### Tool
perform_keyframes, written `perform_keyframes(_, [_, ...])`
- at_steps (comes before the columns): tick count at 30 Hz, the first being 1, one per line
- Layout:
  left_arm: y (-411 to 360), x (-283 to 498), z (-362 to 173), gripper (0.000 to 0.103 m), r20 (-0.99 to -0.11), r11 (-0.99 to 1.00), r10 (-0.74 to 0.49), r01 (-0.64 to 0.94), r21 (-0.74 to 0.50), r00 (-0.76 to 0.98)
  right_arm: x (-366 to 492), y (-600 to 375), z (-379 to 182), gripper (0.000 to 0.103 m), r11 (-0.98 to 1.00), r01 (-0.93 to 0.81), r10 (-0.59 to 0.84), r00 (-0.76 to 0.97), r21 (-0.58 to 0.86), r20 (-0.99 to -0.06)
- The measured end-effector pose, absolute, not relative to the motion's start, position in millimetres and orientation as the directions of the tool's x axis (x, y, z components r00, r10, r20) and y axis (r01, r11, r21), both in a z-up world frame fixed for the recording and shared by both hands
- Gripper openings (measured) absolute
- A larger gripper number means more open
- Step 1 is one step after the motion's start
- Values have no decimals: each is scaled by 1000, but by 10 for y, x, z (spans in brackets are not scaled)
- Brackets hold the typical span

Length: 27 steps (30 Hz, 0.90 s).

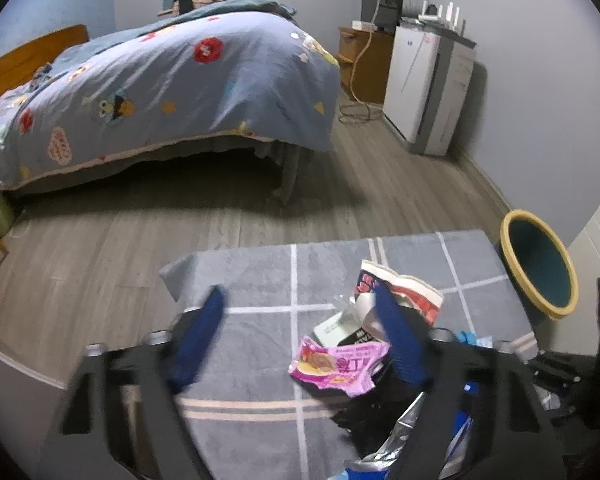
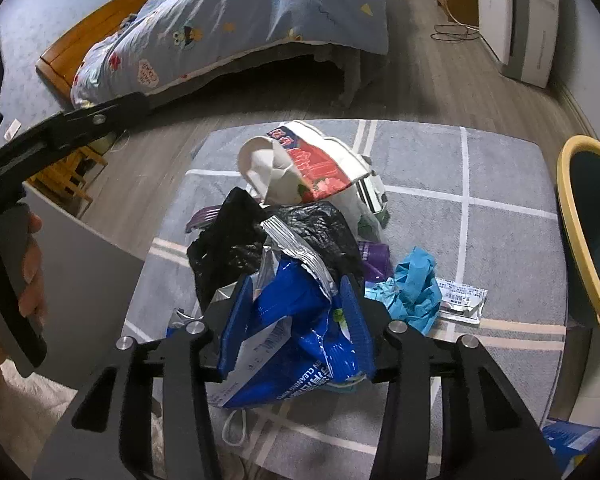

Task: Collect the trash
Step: 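Grasp the blue chip bag with the right gripper while the left grasps the paper cup, then drop the chip bag into the bin with the right gripper while the left drops the cup in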

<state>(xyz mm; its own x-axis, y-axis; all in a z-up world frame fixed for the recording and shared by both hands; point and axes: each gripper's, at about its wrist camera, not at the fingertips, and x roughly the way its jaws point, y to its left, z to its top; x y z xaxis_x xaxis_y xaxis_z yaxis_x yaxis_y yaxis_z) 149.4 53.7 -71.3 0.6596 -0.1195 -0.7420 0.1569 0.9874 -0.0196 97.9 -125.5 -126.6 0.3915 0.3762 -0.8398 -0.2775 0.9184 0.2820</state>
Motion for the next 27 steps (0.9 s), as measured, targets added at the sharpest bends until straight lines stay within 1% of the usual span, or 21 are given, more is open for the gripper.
perform_keyframes(1, [520, 1490, -726, 63, -744, 987, -117, 159, -15, 658, 977, -1254, -1223, 41, 916, -284, 380, 393, 283, -837])
perform_keyframes(2, [497, 1497, -729, 62, -748, 986, -124, 167, -17, 652, 967, -1269, -1164, 39, 913, -289, 386, 394, 287, -834])
perform_keyframes(5, [427, 1524, -741, 62, -750, 980, -156, 197, -36, 642, 898, -1339, -919, 37, 909, -308, 390, 395, 280, -832])
perform_keyframes(9, [268, 1699, -813, 63, -765, 971, -194, 232, -60, 614, 850, -1648, -597, 37, 920, -276, 376, 431, 277, -820])
perform_keyframes(11, [206, 1775, -897, 68, -780, 968, -207, 237, -78, 591, 831, -1842, -473, 37, 937, -245, 338, 462, 248, -820])
perform_keyframes(14, [89, 1878, -1044, 68, -808, 962, -219, 258, -87, 547, 852, -2127, -400, 37, 959, -190, 278, 499, 210, -821])
perform_keyframes(15, [37, 1926, -1102, 69, -819, 959, -226, 266, -94, 527, 869, -2207, -393, 37, 961, -168, 274, 507, 218, -818])
perform_keyframes(17, [-25, 1989, -1192, 75, -833, 958, -227, 270, -98, 505, 945, -2401, -396, 37, 963, -116, 267, 520, 242, -812])
perform_keyframes(22, [-211, 2110, -1470, 78, -876, 952, -209, 296, -80, 435, 1110, -2683, -472, 37, 950, -45, 286, 525, 309, -802])
perform_keyframes(24, [-212, 2143, -1555, 78, -886, 950, -222, 294, -103, 407, 1093, -2710, -495, 37, 945, -37, 297, 521, 326, -800])
perform_keyframes(25, [-196, 2165, -1596, 77, -892, 952, -226, 285, -116, 391, 1100, -2701, -496, 37, 944, -37, 297, 519, 327, -801])
perform_keyframes(26, [-180, 2161, -1619, 70, -894, 952, -233, 279, -129, 382, 1110, -2698, -506, 37, 946, -38, 295, 519, 323, -802])
perform_keyframes(27, [-163, 2161, -1633, 66, -894, 951, -245, 274, -146, 375, 1117, -2693, -505, 37, 947, -39, 291, 520, 318, -803])
